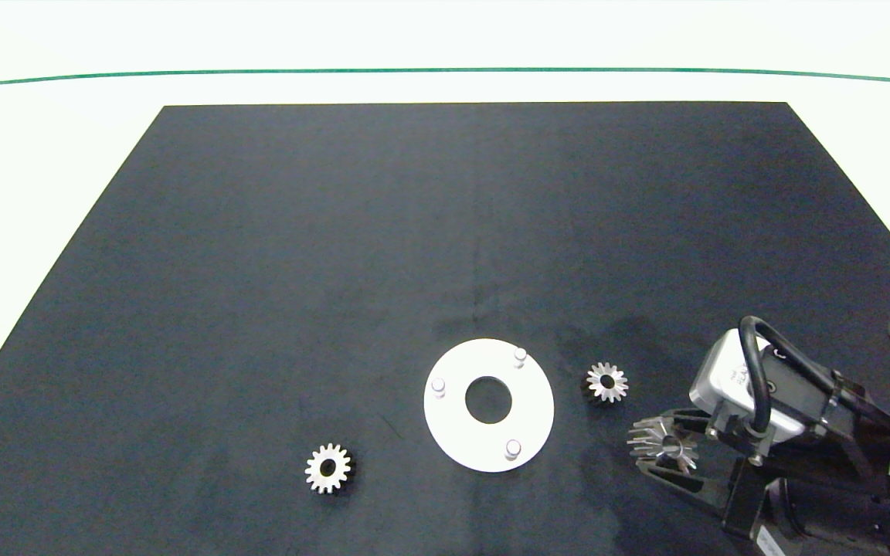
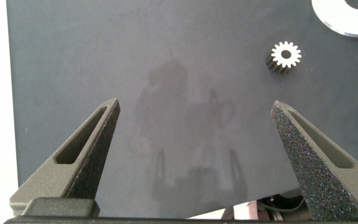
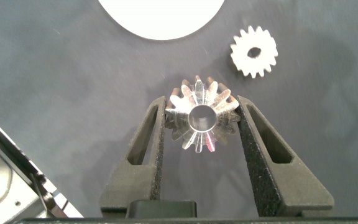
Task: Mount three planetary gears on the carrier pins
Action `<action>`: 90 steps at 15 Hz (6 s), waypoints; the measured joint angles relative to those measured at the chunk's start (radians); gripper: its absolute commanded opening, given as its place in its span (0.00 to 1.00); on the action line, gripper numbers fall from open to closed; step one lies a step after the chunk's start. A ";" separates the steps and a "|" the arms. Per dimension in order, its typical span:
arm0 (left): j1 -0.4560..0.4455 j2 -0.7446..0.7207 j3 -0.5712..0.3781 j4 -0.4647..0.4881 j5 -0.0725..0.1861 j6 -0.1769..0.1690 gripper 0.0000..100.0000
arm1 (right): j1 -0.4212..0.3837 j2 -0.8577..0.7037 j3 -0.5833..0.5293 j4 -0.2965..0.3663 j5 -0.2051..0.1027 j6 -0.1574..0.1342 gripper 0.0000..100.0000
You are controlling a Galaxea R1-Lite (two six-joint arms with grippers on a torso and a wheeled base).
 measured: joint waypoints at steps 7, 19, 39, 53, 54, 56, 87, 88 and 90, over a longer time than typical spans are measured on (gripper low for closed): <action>0.002 0.009 -0.020 -0.001 0.000 0.000 1.00 | 0.106 0.161 -0.106 -0.001 -0.047 -0.003 0.00; 0.000 0.022 -0.031 -0.005 0.000 -0.005 1.00 | 0.153 0.327 -0.237 0.060 -0.048 -0.002 0.00; -0.003 0.031 -0.040 -0.020 0.000 -0.027 1.00 | 0.162 0.412 -0.316 0.070 -0.082 0.002 0.00; -0.006 0.032 -0.048 -0.019 0.000 -0.033 1.00 | 0.159 0.436 -0.323 0.066 -0.082 0.004 1.00; -0.006 0.032 -0.050 -0.019 0.000 -0.033 1.00 | 0.159 0.437 -0.323 0.066 -0.082 0.004 1.00; -0.006 0.032 -0.051 -0.018 0.000 -0.034 1.00 | 0.159 0.438 -0.323 0.066 -0.082 0.004 1.00; -0.012 0.016 -0.066 -0.016 0.000 -0.041 1.00 | -0.151 0.265 -0.167 0.009 -0.024 0.073 1.00; -0.012 0.016 -0.066 -0.016 0.000 -0.041 1.00 | -0.151 0.275 -0.170 0.009 -0.010 0.083 1.00; -0.012 0.016 -0.066 -0.016 0.000 -0.041 1.00 | -0.151 0.290 -0.182 0.007 0.002 0.089 1.00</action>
